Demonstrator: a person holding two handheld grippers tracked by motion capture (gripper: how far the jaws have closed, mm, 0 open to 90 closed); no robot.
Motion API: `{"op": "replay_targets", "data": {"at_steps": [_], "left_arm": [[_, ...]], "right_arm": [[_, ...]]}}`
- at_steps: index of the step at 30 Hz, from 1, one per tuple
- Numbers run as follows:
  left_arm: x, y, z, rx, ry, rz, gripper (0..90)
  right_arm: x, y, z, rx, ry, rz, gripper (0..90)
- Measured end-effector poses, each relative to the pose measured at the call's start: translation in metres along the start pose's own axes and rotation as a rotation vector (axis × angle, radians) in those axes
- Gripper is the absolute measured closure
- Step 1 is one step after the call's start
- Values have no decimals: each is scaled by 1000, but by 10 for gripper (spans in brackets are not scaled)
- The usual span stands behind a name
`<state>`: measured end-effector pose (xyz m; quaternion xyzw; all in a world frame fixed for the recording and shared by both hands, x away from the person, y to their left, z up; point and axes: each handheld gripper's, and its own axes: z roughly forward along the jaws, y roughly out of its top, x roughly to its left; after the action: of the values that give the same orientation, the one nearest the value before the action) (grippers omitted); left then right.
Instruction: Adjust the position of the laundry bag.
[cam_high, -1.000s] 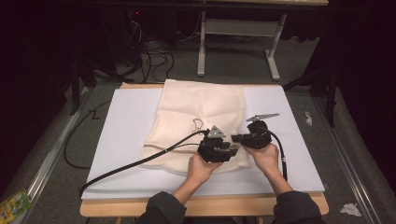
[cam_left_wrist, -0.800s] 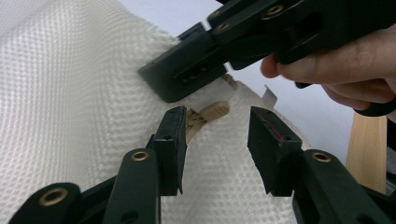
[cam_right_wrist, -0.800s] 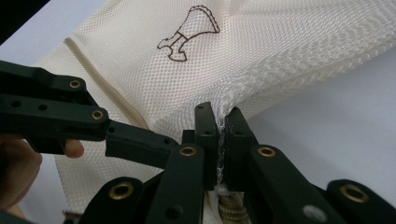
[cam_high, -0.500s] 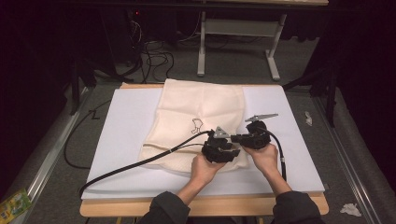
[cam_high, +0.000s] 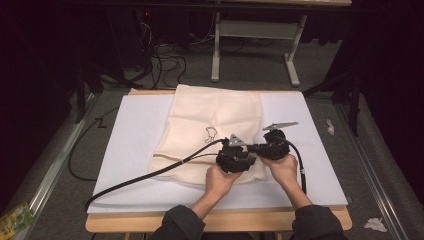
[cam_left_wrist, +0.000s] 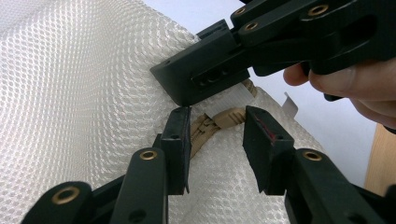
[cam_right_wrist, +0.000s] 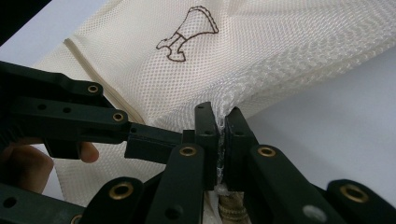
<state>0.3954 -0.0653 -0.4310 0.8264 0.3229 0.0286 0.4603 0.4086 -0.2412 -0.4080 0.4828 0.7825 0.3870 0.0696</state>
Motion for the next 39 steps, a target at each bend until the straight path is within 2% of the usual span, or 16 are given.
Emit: {"op": "replay_targets", "data": {"at_steps": [11, 17, 20, 25, 27, 33, 39], "left_arm": [[-1, -3, -3, 13, 7, 16, 662], [-1, -7, -2, 31, 2, 29, 765], [-1, -8, -1, 32, 0, 18, 795], [1, -7, 0, 35, -5, -4, 777], [2, -6, 0, 38, -4, -3, 779], [4, -6, 2, 42, -11, -10, 857], [4, -6, 2, 37, -9, -1, 868]], "right_arm": [[-2, -1, -1, 3, -3, -5, 880], [-2, -2, -1, 8, -5, -1, 880], [-2, -2, -1, 8, -5, -2, 880], [-2, -2, -1, 10, -5, -6, 880], [-2, -2, -1, 10, -4, -8, 880], [-3, -2, -1, 12, 3, -2, 877], [-5, -3, -1, 14, 12, -7, 861]]}}
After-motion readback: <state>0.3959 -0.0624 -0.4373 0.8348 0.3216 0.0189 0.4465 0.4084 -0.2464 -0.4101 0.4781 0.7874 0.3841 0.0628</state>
